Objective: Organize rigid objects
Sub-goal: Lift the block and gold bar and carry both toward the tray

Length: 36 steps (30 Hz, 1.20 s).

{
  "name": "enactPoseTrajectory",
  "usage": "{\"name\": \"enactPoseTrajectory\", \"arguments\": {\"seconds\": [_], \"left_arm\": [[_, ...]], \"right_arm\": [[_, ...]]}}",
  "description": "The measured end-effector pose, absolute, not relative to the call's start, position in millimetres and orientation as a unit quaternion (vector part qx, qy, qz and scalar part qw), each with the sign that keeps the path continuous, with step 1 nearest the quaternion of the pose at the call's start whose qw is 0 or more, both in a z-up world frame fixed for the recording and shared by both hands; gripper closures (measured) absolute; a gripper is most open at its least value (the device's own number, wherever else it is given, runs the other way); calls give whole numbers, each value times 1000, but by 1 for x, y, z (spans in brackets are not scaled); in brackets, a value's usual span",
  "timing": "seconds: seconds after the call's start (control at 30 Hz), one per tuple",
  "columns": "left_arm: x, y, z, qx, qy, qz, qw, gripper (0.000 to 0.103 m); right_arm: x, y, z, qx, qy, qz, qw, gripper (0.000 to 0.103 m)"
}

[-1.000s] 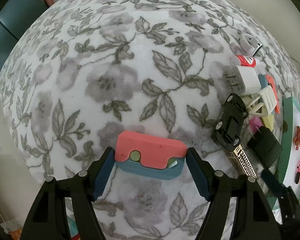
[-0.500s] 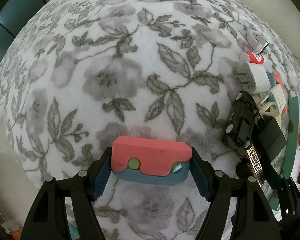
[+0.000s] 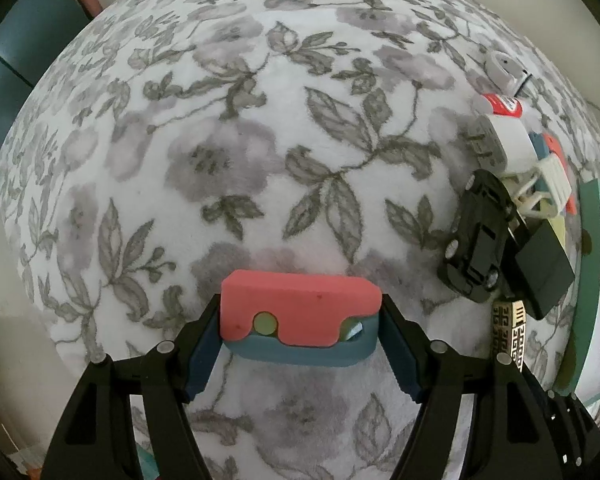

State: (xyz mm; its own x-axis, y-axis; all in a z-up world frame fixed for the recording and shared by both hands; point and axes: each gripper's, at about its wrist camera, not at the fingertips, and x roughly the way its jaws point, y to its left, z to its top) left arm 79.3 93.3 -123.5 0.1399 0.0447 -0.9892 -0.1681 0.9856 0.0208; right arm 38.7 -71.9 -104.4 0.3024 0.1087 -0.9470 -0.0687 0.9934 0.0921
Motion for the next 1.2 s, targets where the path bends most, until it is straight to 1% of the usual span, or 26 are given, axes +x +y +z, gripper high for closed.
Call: {"name": "enactPoseTrajectory", "arguments": {"seconds": [0.03, 0.3, 0.6, 0.77, 0.93, 1.1, 1.2], "left_arm": [[78, 91, -123, -46, 652, 69, 754, 31], [64, 70, -115, -54, 657, 49, 751, 31], [52, 34, -68, -61, 621, 31, 781, 31], [53, -8, -46, -40, 608, 6, 793, 31], [56, -49, -29, -9, 601, -16, 799, 31], [61, -85, -27, 23, 599, -40, 800, 31], [64, -108, -31, 44, 597, -60, 799, 31]], "right_arm": [[36, -73, -104, 20, 589, 54, 806, 86], [15, -100, -97, 82, 595, 47, 798, 87], [5, -134, -59, 126, 548, 29, 827, 87], [6, -163, -47, 147, 536, -10, 831, 87], [3, -210, -48, 193, 531, -55, 823, 87], [-5, -262, -47, 211, 523, -119, 817, 87], [-11, -298, -51, 241, 514, -149, 809, 87]]}}
